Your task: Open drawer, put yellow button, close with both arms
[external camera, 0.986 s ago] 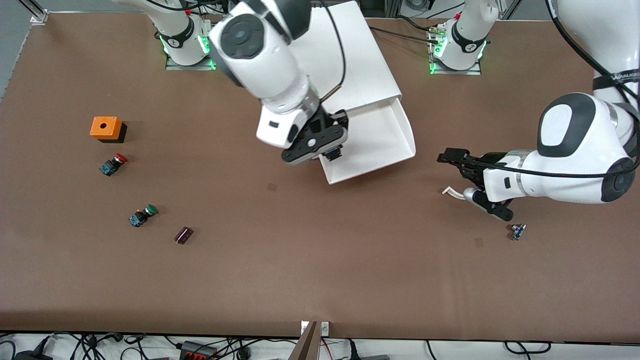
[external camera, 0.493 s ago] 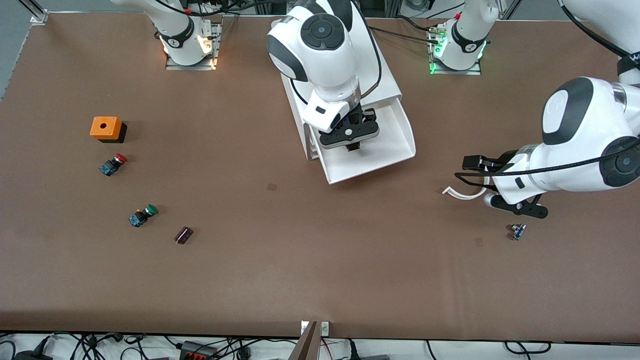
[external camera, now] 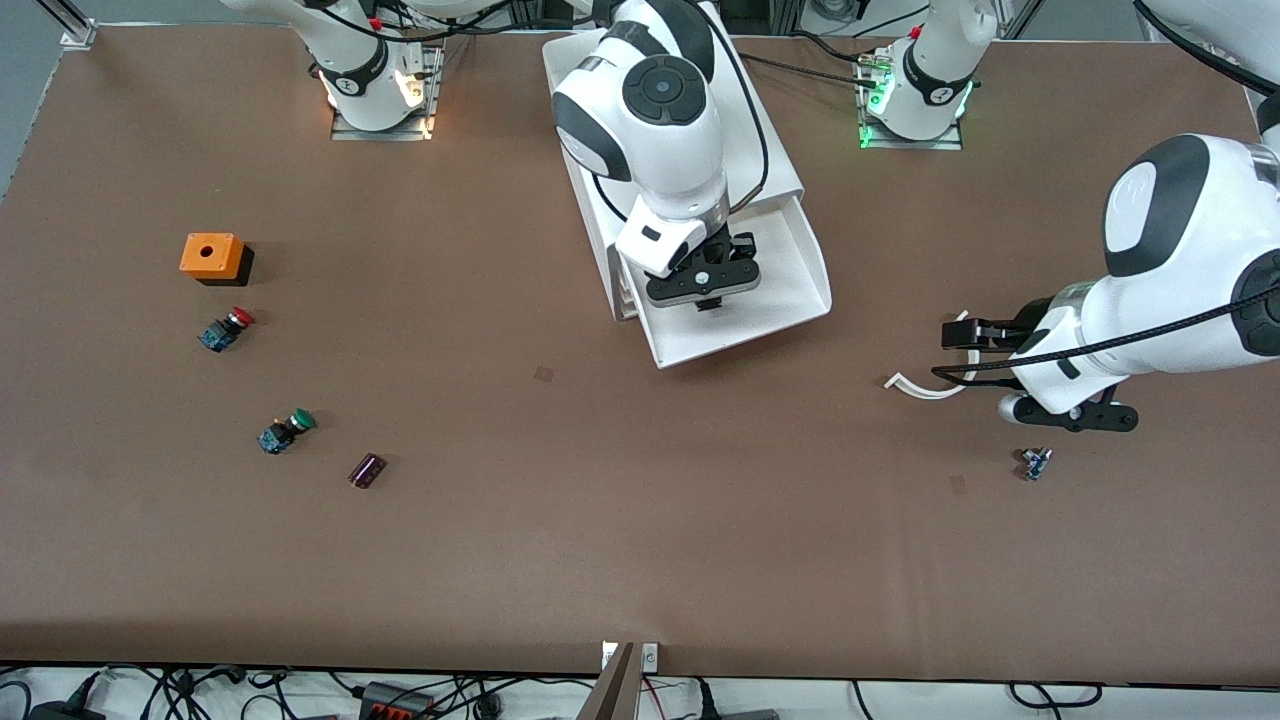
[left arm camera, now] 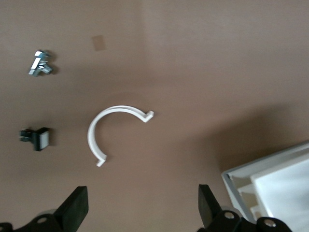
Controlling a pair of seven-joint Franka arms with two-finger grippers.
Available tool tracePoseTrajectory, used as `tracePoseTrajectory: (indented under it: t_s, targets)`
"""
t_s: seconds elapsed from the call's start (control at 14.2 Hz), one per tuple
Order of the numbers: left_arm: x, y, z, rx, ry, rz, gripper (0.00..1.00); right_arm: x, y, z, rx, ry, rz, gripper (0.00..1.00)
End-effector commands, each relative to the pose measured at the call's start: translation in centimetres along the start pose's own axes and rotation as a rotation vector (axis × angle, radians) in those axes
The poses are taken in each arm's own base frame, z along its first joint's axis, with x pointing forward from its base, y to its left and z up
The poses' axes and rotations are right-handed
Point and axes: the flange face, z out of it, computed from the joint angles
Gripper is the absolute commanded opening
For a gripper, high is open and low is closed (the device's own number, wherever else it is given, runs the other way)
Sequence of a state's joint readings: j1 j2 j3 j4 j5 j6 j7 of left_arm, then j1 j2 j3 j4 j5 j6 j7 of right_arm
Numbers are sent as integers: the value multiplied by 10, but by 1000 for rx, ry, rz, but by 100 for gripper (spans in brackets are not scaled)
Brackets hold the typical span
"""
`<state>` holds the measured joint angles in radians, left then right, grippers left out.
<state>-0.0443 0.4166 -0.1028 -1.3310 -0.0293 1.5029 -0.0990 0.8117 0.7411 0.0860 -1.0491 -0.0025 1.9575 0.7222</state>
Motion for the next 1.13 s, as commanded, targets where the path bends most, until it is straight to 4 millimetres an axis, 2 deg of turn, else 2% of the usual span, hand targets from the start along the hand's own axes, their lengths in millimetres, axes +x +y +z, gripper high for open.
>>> tracePoseTrajectory:
  t_s: [0.0, 0.07, 0.14, 0.21, 0.28, 0.42, 0.49, 0.63, 0.77, 0.92, 1.06]
  targets:
    - [1, -1, -27, 38, 63, -17, 100, -3, -8, 7, -14, 15, 11, 0]
    - [2, -2, -27, 37, 67, -20, 100, -3, -7, 10, -16, 13, 10, 9]
    - [3, -4, -27, 27, 70, -27, 100, -3, -7, 12, -14, 12, 11, 24]
    - [5, -7, -26, 17, 67, -47, 100, -2, -7, 12, -11, 17, 13, 55]
    - [5, -7, -26, 7, 66, -88, 100, 0, -6, 11, -11, 25, 15, 100]
    - [6, 4, -23, -17, 57, -128, 100, 2, -4, 8, -12, 29, 22, 100]
    - [8, 3, -18, -24, 50, -145, 100, 3, -4, 5, -9, 31, 47, 100]
    - [13, 0, -10, -27, 34, -148, 100, 9, -7, -24, 18, 60, 78, 100]
    - [14, 9, -7, -28, 30, -139, 100, 19, 1, -50, 22, 70, 93, 100]
    - [22, 24, 11, -25, 13, -122, 100, 38, 31, -69, 9, 66, 135, 100]
    - [31, 49, 13, -38, 98, -154, 100, 59, 71, -89, -20, 62, 173, 100]
